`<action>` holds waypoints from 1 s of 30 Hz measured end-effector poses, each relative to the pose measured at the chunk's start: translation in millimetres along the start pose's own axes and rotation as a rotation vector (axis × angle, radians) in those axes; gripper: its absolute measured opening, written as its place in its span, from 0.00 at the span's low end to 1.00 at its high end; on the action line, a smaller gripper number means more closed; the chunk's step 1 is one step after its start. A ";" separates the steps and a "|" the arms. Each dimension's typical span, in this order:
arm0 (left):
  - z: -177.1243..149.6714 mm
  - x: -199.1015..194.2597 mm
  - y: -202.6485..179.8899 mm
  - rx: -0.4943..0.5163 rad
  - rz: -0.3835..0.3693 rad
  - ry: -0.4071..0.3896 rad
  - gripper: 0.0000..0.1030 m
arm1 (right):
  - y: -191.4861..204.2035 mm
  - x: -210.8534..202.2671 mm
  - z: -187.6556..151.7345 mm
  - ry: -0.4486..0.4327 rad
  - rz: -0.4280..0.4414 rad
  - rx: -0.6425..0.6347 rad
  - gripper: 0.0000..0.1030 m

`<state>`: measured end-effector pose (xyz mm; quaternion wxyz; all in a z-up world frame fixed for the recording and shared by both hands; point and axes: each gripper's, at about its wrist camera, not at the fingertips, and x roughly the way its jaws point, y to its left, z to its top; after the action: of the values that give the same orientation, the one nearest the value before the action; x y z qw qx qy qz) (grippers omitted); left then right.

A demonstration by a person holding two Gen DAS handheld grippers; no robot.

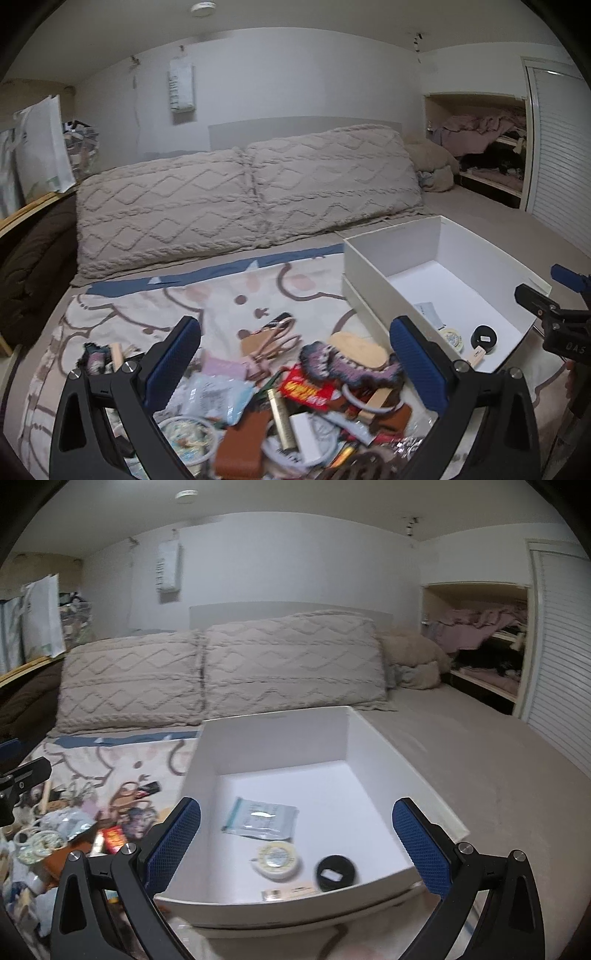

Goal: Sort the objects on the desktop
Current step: 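Move both open grippers back over the cluttered pile on the bed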

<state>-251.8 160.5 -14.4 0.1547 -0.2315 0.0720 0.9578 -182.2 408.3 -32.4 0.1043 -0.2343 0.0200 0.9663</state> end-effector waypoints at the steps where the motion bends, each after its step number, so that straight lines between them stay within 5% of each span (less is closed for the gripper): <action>1: -1.1 -5.6 5.0 -0.005 0.006 -0.006 1.00 | 5.3 -2.0 0.8 -0.005 0.014 -0.007 1.00; 13: -17.5 -51.1 57.7 -0.065 0.075 -0.054 1.00 | 64.7 -29.2 1.3 -0.055 0.168 -0.094 1.00; 30: -50.2 -72.9 116.1 -0.087 0.162 -0.103 1.00 | 127.0 -36.7 -17.0 -0.119 0.218 -0.172 1.00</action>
<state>-207.3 21.5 -17.0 0.0702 -0.1820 0.0409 0.9799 -169.5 275.6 -32.1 -0.0207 -0.1810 -0.0436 0.9823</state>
